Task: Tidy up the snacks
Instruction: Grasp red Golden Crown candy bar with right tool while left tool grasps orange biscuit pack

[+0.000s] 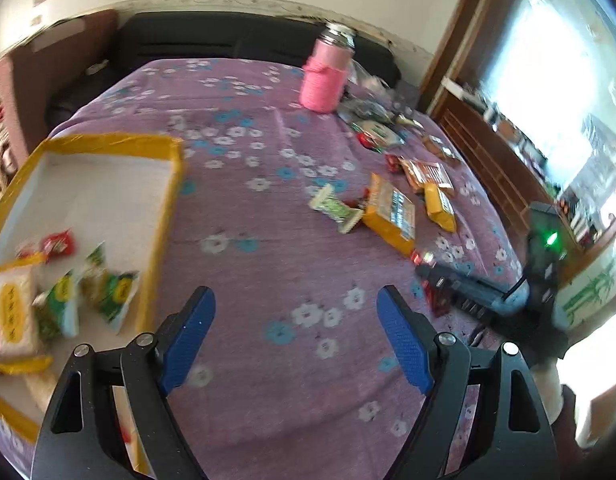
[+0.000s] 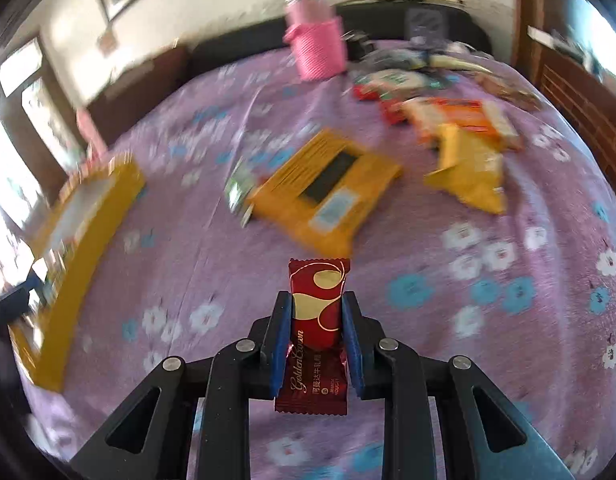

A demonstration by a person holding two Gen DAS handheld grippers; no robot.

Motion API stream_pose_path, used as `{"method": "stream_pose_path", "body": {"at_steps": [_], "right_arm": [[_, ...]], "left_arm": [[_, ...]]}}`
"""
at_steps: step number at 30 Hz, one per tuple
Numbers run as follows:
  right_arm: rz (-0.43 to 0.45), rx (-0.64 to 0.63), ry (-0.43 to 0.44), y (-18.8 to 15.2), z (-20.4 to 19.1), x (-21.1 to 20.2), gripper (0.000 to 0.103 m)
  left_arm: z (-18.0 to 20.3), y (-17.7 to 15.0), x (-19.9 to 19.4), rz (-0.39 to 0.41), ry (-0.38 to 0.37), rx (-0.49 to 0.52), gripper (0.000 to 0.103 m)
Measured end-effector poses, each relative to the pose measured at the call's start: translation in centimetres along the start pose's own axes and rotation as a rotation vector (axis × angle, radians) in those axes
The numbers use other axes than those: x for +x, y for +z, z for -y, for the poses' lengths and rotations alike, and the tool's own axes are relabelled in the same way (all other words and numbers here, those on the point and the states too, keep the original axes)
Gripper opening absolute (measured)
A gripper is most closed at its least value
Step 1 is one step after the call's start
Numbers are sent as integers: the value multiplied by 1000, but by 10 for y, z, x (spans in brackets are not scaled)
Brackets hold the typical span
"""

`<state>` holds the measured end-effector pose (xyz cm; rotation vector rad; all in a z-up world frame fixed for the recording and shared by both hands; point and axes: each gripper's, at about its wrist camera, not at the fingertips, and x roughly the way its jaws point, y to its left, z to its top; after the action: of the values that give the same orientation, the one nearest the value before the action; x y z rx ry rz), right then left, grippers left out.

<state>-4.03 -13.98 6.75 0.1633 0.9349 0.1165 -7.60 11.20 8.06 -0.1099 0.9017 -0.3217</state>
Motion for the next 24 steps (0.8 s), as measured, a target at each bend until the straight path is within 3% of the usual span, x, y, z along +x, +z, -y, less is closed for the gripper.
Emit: {"method": "stream_pose_path", "body": {"at_steps": [6,11,17,24], "right_arm": [[114,147,69,13,51,-11,26],[106,263,113,6,79,-8,26],[141,326,146,6,95,-17,26],[135,338,178,6,96,-17,26]], "left_arm": [[61,33,52,-45,14,182,83],[102,61,104,-60,19,300,83],[135,70,143,-61,72,455,83],[146,64,179,-128,83,521,83]]}}
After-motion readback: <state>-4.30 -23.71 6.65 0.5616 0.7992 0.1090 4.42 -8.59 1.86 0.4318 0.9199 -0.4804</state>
